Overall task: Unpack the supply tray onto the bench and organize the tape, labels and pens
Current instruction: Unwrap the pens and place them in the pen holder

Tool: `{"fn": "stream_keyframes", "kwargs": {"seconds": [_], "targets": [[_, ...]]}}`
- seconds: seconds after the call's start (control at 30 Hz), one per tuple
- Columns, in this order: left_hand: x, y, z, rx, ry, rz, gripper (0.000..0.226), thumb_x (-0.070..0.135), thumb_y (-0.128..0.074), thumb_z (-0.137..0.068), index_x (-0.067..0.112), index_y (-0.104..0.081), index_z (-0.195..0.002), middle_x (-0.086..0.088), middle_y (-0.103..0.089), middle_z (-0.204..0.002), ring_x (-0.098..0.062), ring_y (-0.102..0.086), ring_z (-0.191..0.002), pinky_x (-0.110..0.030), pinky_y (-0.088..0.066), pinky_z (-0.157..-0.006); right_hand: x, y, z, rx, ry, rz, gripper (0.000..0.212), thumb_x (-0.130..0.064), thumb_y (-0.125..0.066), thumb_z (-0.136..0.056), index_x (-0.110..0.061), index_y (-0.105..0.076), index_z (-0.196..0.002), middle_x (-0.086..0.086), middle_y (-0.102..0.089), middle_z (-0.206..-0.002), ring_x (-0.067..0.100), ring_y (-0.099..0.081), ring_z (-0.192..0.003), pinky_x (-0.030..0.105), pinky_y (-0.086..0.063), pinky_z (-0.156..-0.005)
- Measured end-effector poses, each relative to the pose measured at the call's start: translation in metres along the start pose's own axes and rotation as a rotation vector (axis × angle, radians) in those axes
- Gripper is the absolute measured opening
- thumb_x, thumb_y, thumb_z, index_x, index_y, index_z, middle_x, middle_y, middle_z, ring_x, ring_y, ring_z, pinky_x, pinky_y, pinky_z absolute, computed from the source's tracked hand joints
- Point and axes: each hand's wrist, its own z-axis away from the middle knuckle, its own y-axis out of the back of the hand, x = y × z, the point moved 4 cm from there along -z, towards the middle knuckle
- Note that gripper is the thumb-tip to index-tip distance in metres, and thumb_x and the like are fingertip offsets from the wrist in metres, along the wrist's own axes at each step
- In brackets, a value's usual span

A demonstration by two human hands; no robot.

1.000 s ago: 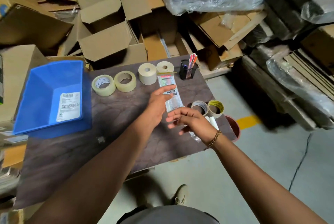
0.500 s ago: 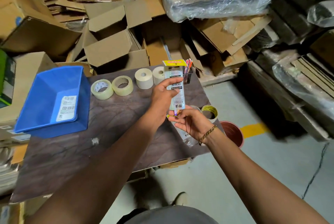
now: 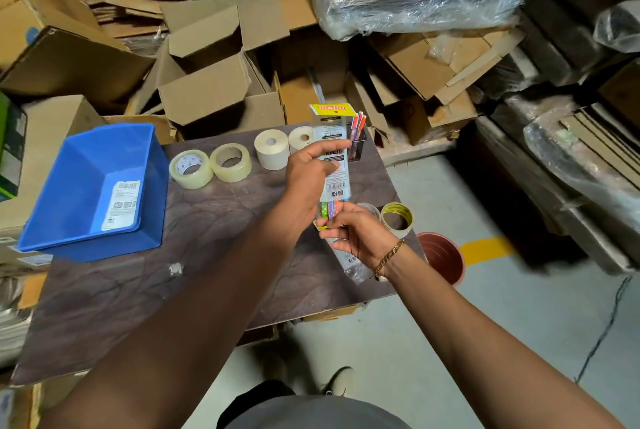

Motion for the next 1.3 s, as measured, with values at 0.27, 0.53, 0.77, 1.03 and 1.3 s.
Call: {"fn": "stream_keyframes", "kwargs": {"seconds": [0.27,0.53,0.77,1.03,1.3], "targets": [[0.014,0.010,-0.021,-0.072,-0.012,-0.014,0.045,-0.015,-0.053,-0.075,0.021,-0.079,-0.081,0.002,-0.075,-0.094,-0.017,-0.064,-0.093,-0.028,-0.051,-0.083,-0.010,-0.004,-0.012,0.083,0.057,0.017,0.032,0.006,-0.053,-0.084,-0.016,-0.062,-0.106,0.005,-0.071,-0.085,0.007,-0.064,-0.057,0.017,-0.042,-0.042],[0.023,0.025,-0.043,-0.122,0.002,0.014,0.046,-0.015,-0.053,-0.076,0.023,-0.080,-0.078,0.008,-0.075,-0.089,-0.016,-0.063,-0.093,-0.035,-0.051,-0.091,-0.014,-0.016,-0.028,0.181,0.098,-0.016,0.045,0.006,-0.057,-0.082,-0.011,-0.051,-0.123,0.009,-0.070,-0.083,0.013,-0.062,-0.058,0.019,-0.041,-0.043],[0.022,0.035,-0.059,-0.141,0.037,0.011,0.045,-0.014,-0.052,-0.077,0.021,-0.078,-0.086,0.010,-0.076,-0.089,-0.016,-0.066,-0.092,-0.041,-0.051,-0.097,-0.013,-0.025,-0.041,0.238,0.089,-0.015,0.025,0.003,-0.060,-0.085,-0.010,-0.056,-0.106,0.007,-0.071,-0.075,0.013,-0.062,-0.056,0.018,-0.043,-0.041],[0.006,0.040,-0.071,-0.163,0.071,-0.022,0.043,-0.008,-0.053,-0.079,0.024,-0.078,-0.094,0.000,-0.074,-0.110,-0.020,-0.066,-0.105,-0.038,-0.053,-0.097,-0.025,-0.036,-0.056,0.364,0.163,0.322,0.021,-0.024,-0.072,-0.085,-0.011,-0.060,-0.098,0.005,-0.055,-0.065,0.012,-0.049,-0.047,0.021,-0.036,-0.040],[-0.020,0.056,-0.094,-0.077,0.124,-0.033,0.039,-0.010,-0.058,-0.081,0.020,-0.076,-0.099,0.000,-0.070,-0.117,-0.015,-0.064,-0.107,-0.026,-0.051,-0.095,0.014,-0.019,-0.056,0.253,0.036,0.458,0.029,-0.047,-0.061,-0.091,-0.020,-0.050,-0.091,-0.009,-0.042,-0.057,0.004,-0.034,-0.042,0.018,-0.029,-0.040]]}}
